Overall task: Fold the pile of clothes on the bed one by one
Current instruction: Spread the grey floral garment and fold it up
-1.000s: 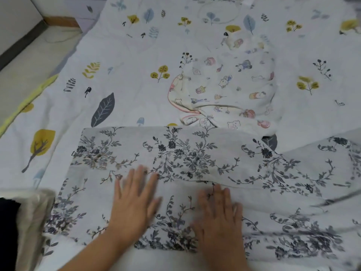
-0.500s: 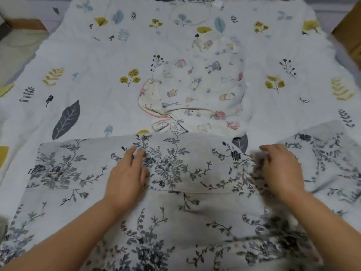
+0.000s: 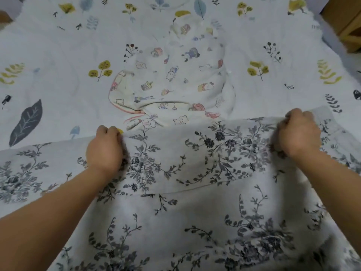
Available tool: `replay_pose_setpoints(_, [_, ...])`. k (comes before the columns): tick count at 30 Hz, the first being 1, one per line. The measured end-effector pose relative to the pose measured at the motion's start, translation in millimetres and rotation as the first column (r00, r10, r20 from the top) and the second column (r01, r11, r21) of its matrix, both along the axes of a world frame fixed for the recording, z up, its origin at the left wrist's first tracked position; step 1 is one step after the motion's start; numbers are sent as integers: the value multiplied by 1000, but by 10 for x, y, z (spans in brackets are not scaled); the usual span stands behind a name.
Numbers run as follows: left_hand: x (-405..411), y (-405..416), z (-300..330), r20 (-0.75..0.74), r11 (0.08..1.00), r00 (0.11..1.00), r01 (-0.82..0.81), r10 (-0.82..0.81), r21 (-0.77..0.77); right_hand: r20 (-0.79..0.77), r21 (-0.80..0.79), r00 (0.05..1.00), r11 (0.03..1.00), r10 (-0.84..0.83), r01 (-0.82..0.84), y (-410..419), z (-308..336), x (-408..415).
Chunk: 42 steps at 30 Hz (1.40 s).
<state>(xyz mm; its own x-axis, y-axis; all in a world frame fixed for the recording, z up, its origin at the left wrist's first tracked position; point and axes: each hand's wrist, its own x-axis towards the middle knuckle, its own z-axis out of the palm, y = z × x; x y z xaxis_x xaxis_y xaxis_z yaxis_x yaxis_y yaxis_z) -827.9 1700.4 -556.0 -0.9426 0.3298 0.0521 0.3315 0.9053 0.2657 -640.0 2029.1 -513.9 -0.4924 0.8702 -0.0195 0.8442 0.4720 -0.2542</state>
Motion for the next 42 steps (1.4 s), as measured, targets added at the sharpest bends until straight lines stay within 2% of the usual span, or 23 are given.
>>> replay_pose_setpoints(2, [216,89,9,-66,995,998,17,-11,96,-31,-33,998,998,61,-62,-174,3,-1])
replay_pose_setpoints(3, [379,132,3,-102,993,993,66,-55,100,-4,2,993,993,114,-114,-322,-27,12])
replay_pose_setpoints(4, [559,158,-35,-112,988,985,139,-130,73,44,43,982,982,182,-184,-512,-65,41])
replay_pose_setpoints(6, [880,150,-143,-14,954,956,292,-293,-67,133,65,918,921,374,-385,-859,-238,149])
replay_pose_setpoints(8, [997,65,-299,114,911,934,356,-338,-211,227,24,832,851,506,-524,-1011,-484,270])
replay_pose_setpoints(9, [986,19,-384,187,908,936,340,-300,-246,287,-30,804,844,521,-536,-998,-586,316])
replay_pose_setpoints(11, [917,-20,-480,307,920,935,269,-178,-285,376,-156,791,874,483,-459,-863,-749,364])
replay_pose_setpoints(13, [865,16,-467,356,902,925,262,-132,-345,424,-219,783,890,455,-399,-791,-752,337])
replay_pose_setpoints(16, [875,77,-363,397,875,908,295,-131,-384,438,-268,761,878,477,-397,-850,-650,271])
replay_pose_setpoints(19, [951,107,-166,380,891,911,299,-161,-340,361,-271,798,874,481,-404,-946,-455,257])
replay_pose_setpoints(21, [1066,138,-2,318,929,926,286,-205,-234,225,-223,840,866,493,-448,-1036,-310,302])
replay_pose_setpoints(23, [1199,186,145,269,941,926,310,-266,-135,94,-221,838,832,537,-509,-1164,-203,380])
replay_pose_setpoints(25, [1324,240,265,247,938,916,341,-315,-68,47,-259,812,792,581,-552,-1303,-111,479])
replay_pose_setpoints(29, [1557,307,490,322,936,884,351,-339,24,38,-341,781,743,623,-576,-1474,83,674])
replay_pose_setpoints(36, [2134,180,695,424,923,841,384,-336,-31,141,-438,686,666,714,-603,-1671,351,1179])
replay_pose_setpoints(42, [2715,65,682,497,920,799,393,-338,-7,229,-472,582,612,780,-634,-1838,453,1617])
